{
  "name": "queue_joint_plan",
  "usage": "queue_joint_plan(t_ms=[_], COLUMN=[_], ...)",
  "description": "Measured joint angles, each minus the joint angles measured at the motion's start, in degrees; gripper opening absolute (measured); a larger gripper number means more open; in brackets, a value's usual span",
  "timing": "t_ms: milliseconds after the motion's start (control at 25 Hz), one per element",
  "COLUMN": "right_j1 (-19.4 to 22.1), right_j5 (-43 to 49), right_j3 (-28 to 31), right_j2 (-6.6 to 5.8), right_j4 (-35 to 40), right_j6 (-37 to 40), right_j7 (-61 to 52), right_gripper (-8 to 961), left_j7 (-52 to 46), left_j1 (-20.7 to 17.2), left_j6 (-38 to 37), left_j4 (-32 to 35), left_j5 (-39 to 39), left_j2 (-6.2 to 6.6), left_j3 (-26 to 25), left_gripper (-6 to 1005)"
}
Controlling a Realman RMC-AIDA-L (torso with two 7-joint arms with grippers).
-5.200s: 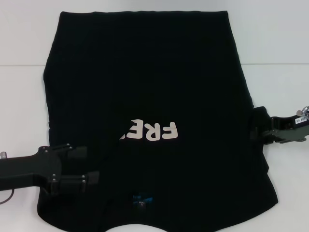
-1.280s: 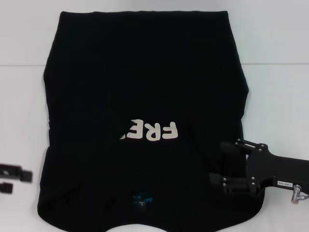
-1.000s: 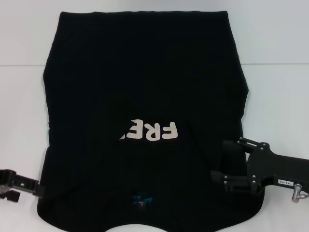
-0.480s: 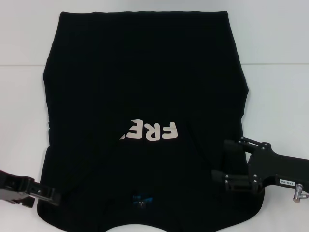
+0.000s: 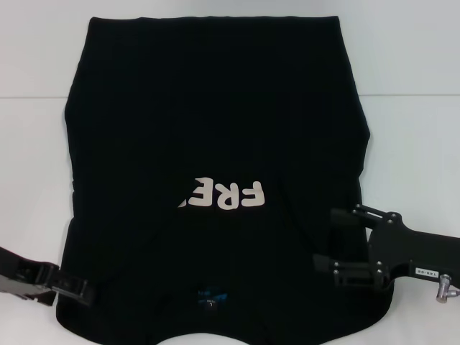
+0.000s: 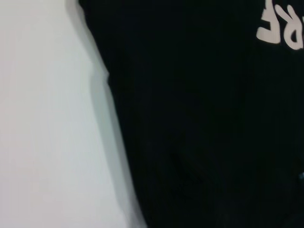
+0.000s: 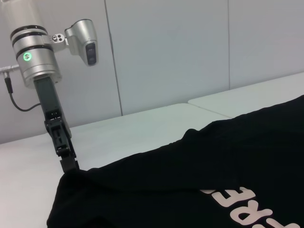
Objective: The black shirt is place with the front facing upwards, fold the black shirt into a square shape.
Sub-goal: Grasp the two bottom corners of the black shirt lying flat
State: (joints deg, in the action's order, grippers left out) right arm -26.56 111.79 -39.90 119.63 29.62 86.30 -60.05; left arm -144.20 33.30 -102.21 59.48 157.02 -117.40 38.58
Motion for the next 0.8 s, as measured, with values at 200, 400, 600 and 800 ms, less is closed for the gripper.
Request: queue_joint_plan(t_ms=[200, 400, 600, 800], right_j1=[0.0, -0.1, -0.2, -0.2], right_j5=[0.0, 0.0, 0.0, 0.0], right_j3=[0.0, 0.0, 0.0, 0.0], right_j2=[-0.02, -0.02, -0.02, -0.02], right_j4=[0.0, 0.0, 0.0, 0.0], right_j6=[0.0, 0.0, 0.0, 0.0], right_j7=[0.0, 0.0, 0.0, 0.0], right_gripper=[946, 946, 946, 947], left_j7=[-0.1, 0.0, 0.2, -0.2], left_j1=[-0.3, -0.7, -0.8, -0.8], left_j6=[0.4, 1.4, 2.5, 3.6], left_j4=[0.4, 0.0, -0.4, -0.9], left_j5=[0.6, 1.5, 2.0, 2.1], left_j2=[0.78, 0.95, 0.30, 0.24], left_j3=[0.0, 0.0, 1.2, 2.5], left_gripper=[877, 877, 878, 878])
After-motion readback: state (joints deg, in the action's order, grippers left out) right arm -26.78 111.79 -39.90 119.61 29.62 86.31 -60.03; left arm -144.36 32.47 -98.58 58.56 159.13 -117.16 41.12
